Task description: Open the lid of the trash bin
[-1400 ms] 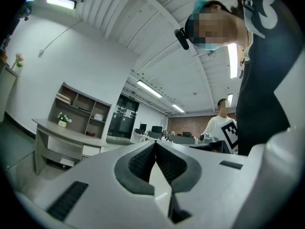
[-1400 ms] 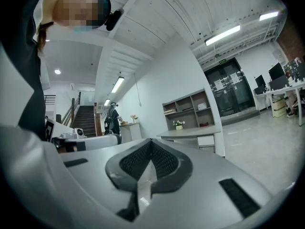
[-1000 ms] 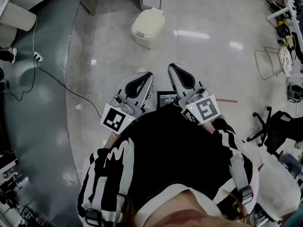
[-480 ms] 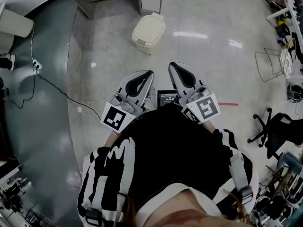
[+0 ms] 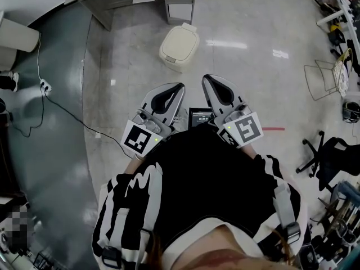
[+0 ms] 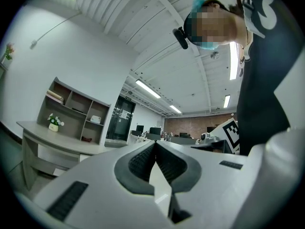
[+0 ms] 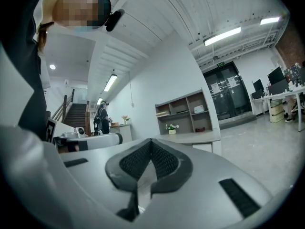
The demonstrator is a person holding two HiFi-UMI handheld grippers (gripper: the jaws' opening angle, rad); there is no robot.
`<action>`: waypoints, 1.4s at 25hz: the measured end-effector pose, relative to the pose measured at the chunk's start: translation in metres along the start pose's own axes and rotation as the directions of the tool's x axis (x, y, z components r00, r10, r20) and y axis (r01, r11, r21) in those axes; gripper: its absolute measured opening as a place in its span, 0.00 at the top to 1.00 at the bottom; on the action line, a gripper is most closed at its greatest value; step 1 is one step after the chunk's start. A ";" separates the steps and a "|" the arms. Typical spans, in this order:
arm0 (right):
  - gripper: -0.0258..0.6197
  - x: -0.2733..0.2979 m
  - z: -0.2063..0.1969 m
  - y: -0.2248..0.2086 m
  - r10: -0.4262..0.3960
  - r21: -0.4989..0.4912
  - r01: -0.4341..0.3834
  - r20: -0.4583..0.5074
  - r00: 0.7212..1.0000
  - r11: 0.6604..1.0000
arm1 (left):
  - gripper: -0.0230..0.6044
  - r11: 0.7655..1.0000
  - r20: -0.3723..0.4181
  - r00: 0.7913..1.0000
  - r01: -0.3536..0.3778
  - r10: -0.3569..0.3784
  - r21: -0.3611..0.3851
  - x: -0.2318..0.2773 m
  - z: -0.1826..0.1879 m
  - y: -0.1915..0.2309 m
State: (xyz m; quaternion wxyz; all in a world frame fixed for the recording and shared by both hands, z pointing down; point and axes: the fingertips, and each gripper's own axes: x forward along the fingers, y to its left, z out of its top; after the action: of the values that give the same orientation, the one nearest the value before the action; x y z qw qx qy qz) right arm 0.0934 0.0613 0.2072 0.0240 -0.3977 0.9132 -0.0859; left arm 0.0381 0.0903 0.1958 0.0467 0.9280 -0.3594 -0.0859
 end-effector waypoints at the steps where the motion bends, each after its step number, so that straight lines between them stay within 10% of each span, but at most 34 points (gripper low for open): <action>1: 0.95 0.005 0.001 -0.003 -0.003 -0.001 0.003 0.001 1.000 1.000 | 0.96 1.000 0.002 1.000 0.003 -0.003 0.000 0.003 0.002 0.005; 35: 0.95 0.159 0.029 -0.073 -0.073 0.005 0.073 -0.003 0.997 0.997 | 0.96 0.997 -0.017 0.997 0.077 -0.077 -0.023 0.080 0.025 0.160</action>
State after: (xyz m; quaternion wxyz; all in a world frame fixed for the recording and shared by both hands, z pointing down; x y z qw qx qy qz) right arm 0.0411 -0.1074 0.1955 0.0207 -0.4309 0.8977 -0.0894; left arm -0.0140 -0.0826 0.1848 0.0571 0.9413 -0.3220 -0.0835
